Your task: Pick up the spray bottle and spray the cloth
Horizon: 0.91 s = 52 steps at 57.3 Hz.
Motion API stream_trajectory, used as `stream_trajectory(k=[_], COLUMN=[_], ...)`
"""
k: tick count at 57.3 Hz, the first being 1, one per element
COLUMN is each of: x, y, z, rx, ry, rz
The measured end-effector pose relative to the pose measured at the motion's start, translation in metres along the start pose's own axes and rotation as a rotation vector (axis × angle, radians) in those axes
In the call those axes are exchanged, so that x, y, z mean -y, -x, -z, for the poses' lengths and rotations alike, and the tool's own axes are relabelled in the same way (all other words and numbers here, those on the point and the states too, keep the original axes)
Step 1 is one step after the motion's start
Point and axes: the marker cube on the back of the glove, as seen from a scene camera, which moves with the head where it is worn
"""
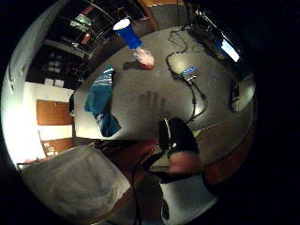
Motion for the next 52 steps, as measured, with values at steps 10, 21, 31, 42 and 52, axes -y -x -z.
stream_trajectory(k=[10,21,31,42,52], x=[0.005,0.018,0.032,0.047,0.058], y=[-0.03,-0.047,-0.044,-0.04,-0.033], z=[0.001,0.008,0.019,0.026,0.034], rx=[-0.024,-0.04,-0.074,-0.099,-0.118], ry=[0.013,0.05,0.116,0.117,0.11], rz=[0.027,0.046,0.065,0.081,0.11])
